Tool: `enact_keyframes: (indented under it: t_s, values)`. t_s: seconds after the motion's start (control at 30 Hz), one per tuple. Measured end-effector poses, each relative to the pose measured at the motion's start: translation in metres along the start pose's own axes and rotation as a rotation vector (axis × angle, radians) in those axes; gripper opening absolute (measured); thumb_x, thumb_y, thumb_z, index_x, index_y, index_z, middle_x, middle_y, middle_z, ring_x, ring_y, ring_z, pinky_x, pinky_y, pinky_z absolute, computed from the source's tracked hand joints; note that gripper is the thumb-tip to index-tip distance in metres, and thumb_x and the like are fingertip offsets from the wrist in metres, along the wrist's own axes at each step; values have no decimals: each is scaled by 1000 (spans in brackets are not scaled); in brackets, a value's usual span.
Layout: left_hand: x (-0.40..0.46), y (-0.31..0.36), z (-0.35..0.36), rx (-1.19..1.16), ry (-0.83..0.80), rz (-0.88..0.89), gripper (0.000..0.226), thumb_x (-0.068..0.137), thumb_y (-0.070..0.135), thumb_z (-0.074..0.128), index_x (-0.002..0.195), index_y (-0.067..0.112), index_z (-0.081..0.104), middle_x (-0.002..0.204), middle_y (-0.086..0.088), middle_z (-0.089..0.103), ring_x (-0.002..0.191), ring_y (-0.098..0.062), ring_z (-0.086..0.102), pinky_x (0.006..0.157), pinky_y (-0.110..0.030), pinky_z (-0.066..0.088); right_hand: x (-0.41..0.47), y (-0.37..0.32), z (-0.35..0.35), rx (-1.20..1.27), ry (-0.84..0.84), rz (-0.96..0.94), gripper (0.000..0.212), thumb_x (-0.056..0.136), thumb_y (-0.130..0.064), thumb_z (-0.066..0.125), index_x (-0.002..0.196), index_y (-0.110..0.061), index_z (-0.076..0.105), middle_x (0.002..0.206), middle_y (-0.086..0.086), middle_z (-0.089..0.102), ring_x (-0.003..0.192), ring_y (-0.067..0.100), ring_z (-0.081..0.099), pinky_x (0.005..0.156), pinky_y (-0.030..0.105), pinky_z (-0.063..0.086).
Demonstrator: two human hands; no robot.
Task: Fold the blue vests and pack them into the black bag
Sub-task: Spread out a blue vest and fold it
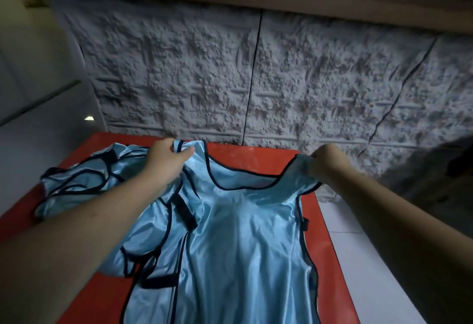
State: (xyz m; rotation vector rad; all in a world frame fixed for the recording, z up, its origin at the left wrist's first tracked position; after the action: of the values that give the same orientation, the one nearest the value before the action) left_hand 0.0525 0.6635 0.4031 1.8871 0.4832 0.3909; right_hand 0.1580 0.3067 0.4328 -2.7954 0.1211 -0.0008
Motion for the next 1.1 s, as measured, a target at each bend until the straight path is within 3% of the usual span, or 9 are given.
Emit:
enact_keyframes:
  t_s: [0.2, 0.27, 0.33, 0.43, 0.6, 0.7, 0.77, 0.9, 1.1]
  values:
    - [-52, 32, -29, 246, -275, 202, 48, 73, 29, 90, 50, 18, 49, 50, 2, 42, 49, -15, 41, 58, -28, 32, -59, -4, -33, -147, -294, -208, 12, 71, -12, 79, 68, -15, 68, 61, 2, 61, 60, 16, 59, 47, 19, 42]
    - [-70, 32, -43, 394, -485, 225, 41, 64, 45, 91, 55, 16, 63, 51, -1, 52, 49, -19, 46, 56, -28, 34, -82, 6, -44, -160, -521, -273, 10, 66, -10, 79, 74, -13, 73, 59, -1, 64, 56, 13, 60, 50, 23, 48]
    - [-88, 26, -59, 477, -697, 190, 57, 55, 69, 85, 68, 15, 72, 62, -3, 62, 56, -21, 55, 57, -32, 40, -106, 14, -56, -155, -697, -360, 11, 64, -9, 77, 72, -15, 71, 60, -3, 62, 55, 10, 57, 54, 25, 46]
    - [-103, 34, -84, 483, -750, 186, 71, 55, 80, 79, 77, 12, 75, 77, -17, 66, 60, -32, 56, 58, -40, 42, -133, 15, -86, -124, -791, -446, 13, 66, -8, 77, 75, -14, 70, 65, -5, 63, 61, 7, 58, 59, 23, 43]
    - [-119, 112, -115, 96, -503, 232, 75, 49, 75, 85, 68, 5, 70, 58, -10, 45, 50, -15, 37, 46, -25, 27, -158, -17, -171, 64, -616, -521, 12, 77, -2, 80, 79, -13, 75, 74, -3, 72, 69, 8, 66, 66, 21, 47]
    - [-142, 172, -131, -66, -371, 324, 43, 65, 55, 88, 74, 14, 77, 64, -13, 66, 55, -17, 59, 50, -23, 44, -186, -42, -227, 207, -429, -564, 10, 81, 0, 76, 89, -6, 76, 86, 6, 77, 81, 19, 72, 78, 30, 53]
    - [-162, 213, -149, -110, -306, 448, 52, 59, 60, 88, 81, 15, 78, 79, -21, 73, 69, -25, 67, 65, -33, 51, -215, -56, -264, 308, -338, -586, 9, 82, 2, 73, 90, 0, 76, 90, 12, 76, 88, 27, 72, 86, 37, 52]
    - [-212, 285, -190, -146, -263, 614, 9, 79, 21, 76, 83, 13, 75, 81, -6, 76, 69, -14, 69, 63, -23, 56, -277, -69, -331, 469, -264, -651, 10, 85, 8, 68, 93, 6, 72, 93, 17, 75, 88, 28, 73, 79, 33, 53]
    - [-265, 351, -246, -326, -280, 660, 45, 66, 53, 80, 81, 11, 74, 77, -4, 73, 63, -13, 66, 57, -21, 54, -337, -72, -413, 791, -196, -771, 10, 80, -8, 64, 74, -9, 72, 75, 7, 72, 67, 18, 71, 58, 23, 57]
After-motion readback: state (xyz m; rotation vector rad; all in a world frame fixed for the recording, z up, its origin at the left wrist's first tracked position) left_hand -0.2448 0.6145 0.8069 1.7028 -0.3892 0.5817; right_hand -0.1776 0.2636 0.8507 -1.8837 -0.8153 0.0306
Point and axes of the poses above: each hand's wrist, its own x-axis towards the middle knuckle, its own z-axis out of the palm, y = z × x, the point moved 4 cm from there along x, towards the middle knuckle
